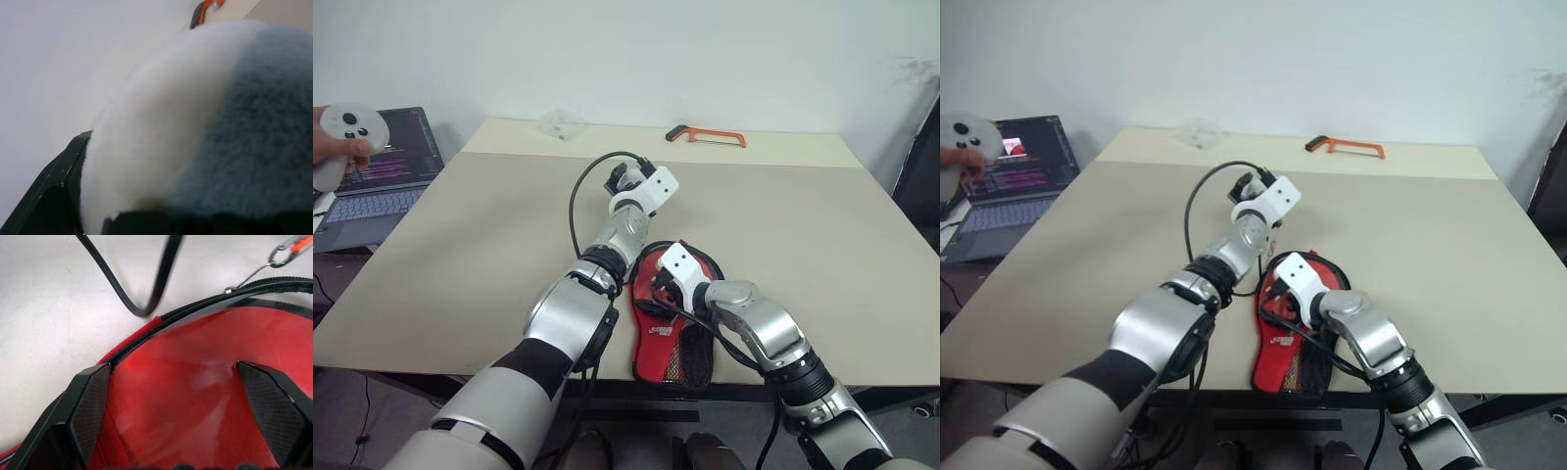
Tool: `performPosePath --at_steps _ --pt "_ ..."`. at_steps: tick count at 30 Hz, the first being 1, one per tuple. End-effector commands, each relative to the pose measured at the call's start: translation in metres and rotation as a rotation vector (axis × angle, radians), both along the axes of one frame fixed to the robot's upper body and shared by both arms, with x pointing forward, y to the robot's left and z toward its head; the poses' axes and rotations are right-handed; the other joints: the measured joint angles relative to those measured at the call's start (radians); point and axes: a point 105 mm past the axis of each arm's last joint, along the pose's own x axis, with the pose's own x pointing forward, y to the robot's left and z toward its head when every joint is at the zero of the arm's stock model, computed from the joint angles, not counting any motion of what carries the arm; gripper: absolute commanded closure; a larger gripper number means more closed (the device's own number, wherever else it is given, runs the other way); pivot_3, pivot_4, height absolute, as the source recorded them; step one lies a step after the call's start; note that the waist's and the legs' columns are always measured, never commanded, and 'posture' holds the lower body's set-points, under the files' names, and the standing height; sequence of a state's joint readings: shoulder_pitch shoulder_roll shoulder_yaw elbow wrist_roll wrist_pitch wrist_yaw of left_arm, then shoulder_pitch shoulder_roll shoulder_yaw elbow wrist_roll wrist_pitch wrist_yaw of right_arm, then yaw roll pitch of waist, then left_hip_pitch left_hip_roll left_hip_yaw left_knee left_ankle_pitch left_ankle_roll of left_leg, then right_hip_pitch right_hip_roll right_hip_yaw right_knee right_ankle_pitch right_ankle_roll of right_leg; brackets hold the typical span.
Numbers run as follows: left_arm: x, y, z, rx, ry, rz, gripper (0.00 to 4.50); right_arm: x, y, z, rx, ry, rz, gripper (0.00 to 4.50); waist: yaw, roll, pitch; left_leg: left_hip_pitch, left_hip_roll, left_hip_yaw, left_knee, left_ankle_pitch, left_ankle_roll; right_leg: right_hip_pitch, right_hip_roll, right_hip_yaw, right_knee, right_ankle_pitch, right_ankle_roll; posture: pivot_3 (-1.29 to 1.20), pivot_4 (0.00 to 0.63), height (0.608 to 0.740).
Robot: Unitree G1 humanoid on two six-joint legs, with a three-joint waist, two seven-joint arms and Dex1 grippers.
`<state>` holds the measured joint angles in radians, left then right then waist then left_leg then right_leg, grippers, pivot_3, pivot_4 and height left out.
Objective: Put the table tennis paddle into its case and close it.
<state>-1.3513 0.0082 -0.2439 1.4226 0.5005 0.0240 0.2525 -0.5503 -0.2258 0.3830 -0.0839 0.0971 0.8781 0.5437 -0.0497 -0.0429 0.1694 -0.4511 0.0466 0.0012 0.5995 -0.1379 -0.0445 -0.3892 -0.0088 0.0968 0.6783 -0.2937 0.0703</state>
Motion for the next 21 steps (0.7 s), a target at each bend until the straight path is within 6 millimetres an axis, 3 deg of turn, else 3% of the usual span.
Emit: performPosePath --at_steps 1,8,13,16,21 --pt "-0.009 -0.045 0.054 0.047 -0.199 -0.143 0.0 -0.02 -0.003 -0.044 -0.093 0.178 0.015 0.06 0.001 0.0 0.0 0.0 0.0 0.0 0.0 0.0 0.0 0.0 0.0 0.0 0.0 0.0 0.0 0.0 0.15 0.74" --pt "-0.024 -0.084 0.05 0.164 -0.249 -0.281 0.0 -0.022 -0.003 -0.045 -0.092 0.179 0.006 0.06 0.003 0.0 0.0 0.0 0.0 0.0 0.0 -0.002 -0.003 0.0 0.0 0.0 0.0 0.0 0.0 0.0 0.15 0.74" --pt "-0.029 -0.096 0.046 0.221 -0.259 -0.331 0.0 -0.024 -0.001 -0.046 -0.085 0.18 0.001 0.06 0.008 0.0 0.0 0.0 0.0 0.0 -0.001 -0.002 -0.003 0.0 0.0 0.0 -0.001 -0.001 0.0 0.0 0.15 0.74" --pt "-0.027 -0.092 0.031 0.208 -0.158 -0.332 0.0 -0.025 0.001 -0.046 -0.081 0.18 0.002 0.06 0.01 0.0 0.0 0.0 0.0 0.0 -0.001 -0.002 -0.003 0.0 0.0 0.0 -0.001 -0.001 0.0 0.0 0.15 0.74" --pt "-0.017 -0.067 0.005 0.24 -0.029 -0.272 0.0 -0.024 0.001 -0.046 -0.083 0.171 0.006 0.06 0.01 0.0 0.0 0.0 0.0 0.0 -0.001 -0.002 -0.003 0.0 0.0 0.0 -0.001 -0.001 -0.001 0.0 0.15 0.74"
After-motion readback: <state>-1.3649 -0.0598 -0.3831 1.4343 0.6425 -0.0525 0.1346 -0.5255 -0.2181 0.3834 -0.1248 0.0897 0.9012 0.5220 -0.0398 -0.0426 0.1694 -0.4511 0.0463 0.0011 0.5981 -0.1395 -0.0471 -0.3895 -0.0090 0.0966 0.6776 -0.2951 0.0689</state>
